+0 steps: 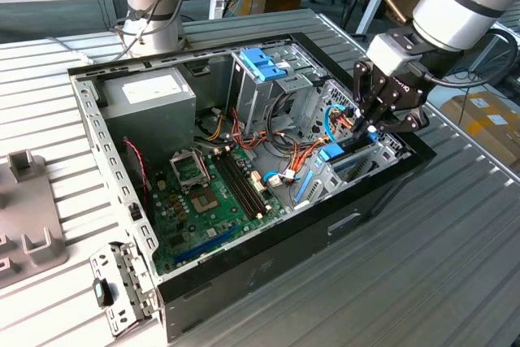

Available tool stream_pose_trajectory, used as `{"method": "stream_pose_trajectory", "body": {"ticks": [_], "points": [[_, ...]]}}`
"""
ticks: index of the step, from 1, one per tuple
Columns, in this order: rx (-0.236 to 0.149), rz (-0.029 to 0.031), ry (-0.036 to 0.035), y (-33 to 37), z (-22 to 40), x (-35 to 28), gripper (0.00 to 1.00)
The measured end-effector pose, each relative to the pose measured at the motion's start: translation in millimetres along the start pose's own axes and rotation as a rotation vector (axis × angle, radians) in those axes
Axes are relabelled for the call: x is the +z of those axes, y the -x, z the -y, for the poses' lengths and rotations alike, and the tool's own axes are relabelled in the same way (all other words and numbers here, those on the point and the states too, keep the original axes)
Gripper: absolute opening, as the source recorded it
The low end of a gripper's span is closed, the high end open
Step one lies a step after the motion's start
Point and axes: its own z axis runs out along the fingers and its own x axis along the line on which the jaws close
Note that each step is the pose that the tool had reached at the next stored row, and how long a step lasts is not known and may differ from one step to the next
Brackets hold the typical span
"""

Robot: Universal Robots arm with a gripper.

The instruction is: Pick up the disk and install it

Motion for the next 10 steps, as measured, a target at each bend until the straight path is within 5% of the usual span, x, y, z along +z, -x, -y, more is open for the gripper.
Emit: {"method": "stream_pose_trajectory", "body": {"ticks": [10], "points": [[0.000, 0.0000, 0.0000, -1.0, -1.6, 3.5, 0.17]]}}
